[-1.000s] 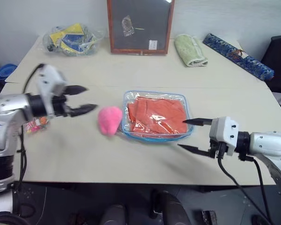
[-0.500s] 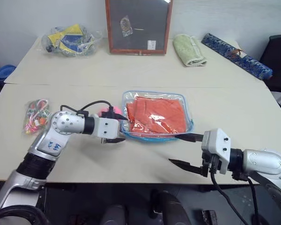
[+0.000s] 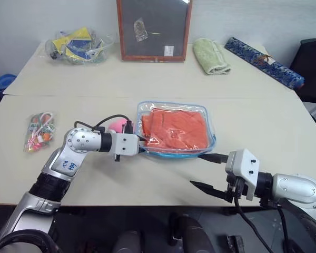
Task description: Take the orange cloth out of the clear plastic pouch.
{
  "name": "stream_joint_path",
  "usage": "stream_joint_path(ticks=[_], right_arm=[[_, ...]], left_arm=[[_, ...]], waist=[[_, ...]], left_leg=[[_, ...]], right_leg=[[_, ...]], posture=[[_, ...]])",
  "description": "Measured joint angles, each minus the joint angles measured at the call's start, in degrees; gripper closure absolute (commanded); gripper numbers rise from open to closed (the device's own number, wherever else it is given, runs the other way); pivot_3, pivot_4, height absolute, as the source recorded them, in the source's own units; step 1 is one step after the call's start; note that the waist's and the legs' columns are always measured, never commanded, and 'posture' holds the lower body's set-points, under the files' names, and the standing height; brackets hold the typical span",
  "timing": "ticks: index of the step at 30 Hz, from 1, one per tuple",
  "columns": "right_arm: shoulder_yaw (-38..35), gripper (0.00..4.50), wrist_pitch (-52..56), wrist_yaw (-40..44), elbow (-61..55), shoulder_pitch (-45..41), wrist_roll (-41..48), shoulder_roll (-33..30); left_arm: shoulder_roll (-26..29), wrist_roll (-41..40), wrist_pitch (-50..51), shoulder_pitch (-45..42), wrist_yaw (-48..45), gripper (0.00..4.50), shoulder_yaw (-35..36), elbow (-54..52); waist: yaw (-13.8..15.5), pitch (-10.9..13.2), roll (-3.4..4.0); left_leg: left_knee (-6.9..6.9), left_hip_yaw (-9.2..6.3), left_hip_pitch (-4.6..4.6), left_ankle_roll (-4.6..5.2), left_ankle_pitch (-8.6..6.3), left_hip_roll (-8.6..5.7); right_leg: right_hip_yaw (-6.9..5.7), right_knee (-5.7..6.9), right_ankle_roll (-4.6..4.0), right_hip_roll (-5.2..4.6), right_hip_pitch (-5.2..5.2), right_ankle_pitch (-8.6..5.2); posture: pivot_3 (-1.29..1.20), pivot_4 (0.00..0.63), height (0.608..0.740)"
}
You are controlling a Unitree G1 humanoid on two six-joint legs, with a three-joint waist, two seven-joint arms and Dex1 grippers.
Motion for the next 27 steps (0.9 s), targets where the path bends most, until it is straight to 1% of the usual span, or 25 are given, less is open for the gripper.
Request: stream_joint_path(ticks=[1,2,4,7,9,12,15,19,20,21,22,27], right_arm=[[0.00,0.62,0.00,0.00,0.00,-0.04,-0.01,0.00],[0.00,0.62,0.00,0.01,0.00,-0.07,-0.01,0.00],[0.00,0.62,-0.01,0.02,0.04,-0.07,-0.17,0.00],[0.03,0.62,-0.14,0.06,0.14,-0.06,-1.00,0.00],[0.25,0.62,-0.29,0.07,0.20,-0.17,-1.99,0.00],[0.73,0.62,-0.07,-0.37,0.37,-0.90,-3.02,0.49],[1.67,1.26,1.14,-2.62,1.24,-3.20,-3.74,2.98],[3.88,2.58,2.47,-5.30,4.84,-6.05,-5.74,5.81],[5.22,2.96,2.54,-6.11,6.04,-7.08,-7.26,6.51],[6.06,3.21,2.57,-6.59,7.04,-7.73,-8.06,7.03],[7.24,3.58,2.57,-7.19,8.20,-8.57,-9.47,7.50],[10.79,3.58,1.12,-7.47,12.66,-10.18,-14.67,8.42]], left_arm=[[-0.12,-0.24,0.48,0.05,-0.10,4.38,0.01,-0.12],[-0.19,-0.74,1.28,0.15,-0.34,4.45,0.12,-0.29],[-0.37,-4.18,5.58,1.01,-2.04,4.45,1.06,-1.89],[-1.46,-11.60,16.09,1.62,-4.78,4.45,2.54,-5.79],[-2.05,-15.07,22.17,1.51,-5.27,4.45,3.34,-7.73],[-3.60,-18.13,28.87,0.94,-4.76,4.45,3.69,-9.18],[-6.02,-19.60,33.88,-0.49,-2.97,4.50,3.80,-9.46],[-7.01,-19.65,35.27,-0.92,-1.71,4.50,3.78,-9.67],[-7.04,-19.51,35.22,-0.88,-1.62,4.50,3.69,-9.74],[-7.05,-19.41,35.16,-0.87,-1.57,4.50,3.45,-9.92],[-7.04,-19.35,35.13,-0.82,-1.53,4.50,3.26,-10.15],[-6.96,-19.27,34.96,-0.74,-1.28,4.50,3.09,-11.34]], waist=[[0.00,0.00,0.00],[0.00,0.00,0.00],[-0.03,0.00,0.00],[-0.01,0.00,0.00],[0.03,0.00,0.00],[0.02,0.00,0.00],[-0.01,0.00,-0.01],[-0.09,-0.01,-0.01],[-0.16,-0.01,-0.01],[-0.15,-0.01,-0.01],[-0.13,-0.01,-0.01],[-0.04,-0.01,-0.01]], left_leg=[[0.00,0.00,0.00,0.00,0.00,0.00],[0.00,0.00,0.00,0.00,0.00,0.00],[0.00,-0.01,0.00,0.00,0.00,0.01],[0.01,-0.02,-0.01,0.00,0.00,0.01],[0.02,-0.02,-0.01,0.00,0.00,-0.01],[0.02,-0.03,-0.01,0.00,0.00,-0.02],[0.04,-0.02,-0.02,0.00,0.00,-0.04],[0.03,-0.01,0.00,-0.02,0.01,-0.04],[0.03,-0.01,-0.01,-0.03,0.02,-0.02],[0.03,-0.01,-0.01,-0.03,0.02,-0.03],[0.03,-0.01,0.00,-0.04,0.02,-0.02],[0.04,-0.02,-0.02,-0.04,0.03,-0.05]], right_leg=[[0.00,0.00,0.00,0.00,0.00,0.00],[0.00,-0.01,0.00,0.00,0.00,0.00],[0.00,0.00,0.00,0.00,0.00,0.00],[-0.01,0.00,0.00,0.00,0.00,0.00],[0.00,0.00,0.00,0.00,0.02,0.00],[0.01,0.00,0.00,0.00,0.03,0.00],[0.03,0.02,0.00,0.00,0.03,0.00],[0.03,0.03,0.00,0.00,0.00,0.00],[0.03,0.03,0.00,0.01,0.01,0.00],[0.03,0.04,-0.01,0.01,0.00,-0.01],[0.02,0.03,-0.01,0.01,0.00,-0.01],[0.02,0.02,-0.01,-0.02,0.00,-0.01]], posture=[[0.00,0.150,0.740],[0.00,0.150,0.740],[0.00,0.150,0.740],[0.00,0.150,0.740],[0.00,0.150,0.740],[0.00,0.150,0.740],[0.00,0.150,0.740],[0.00,0.150,0.740],[0.00,0.150,0.740],[0.00,0.150,0.740],[0.00,0.150,0.740],[0.00,0.150,0.740]])
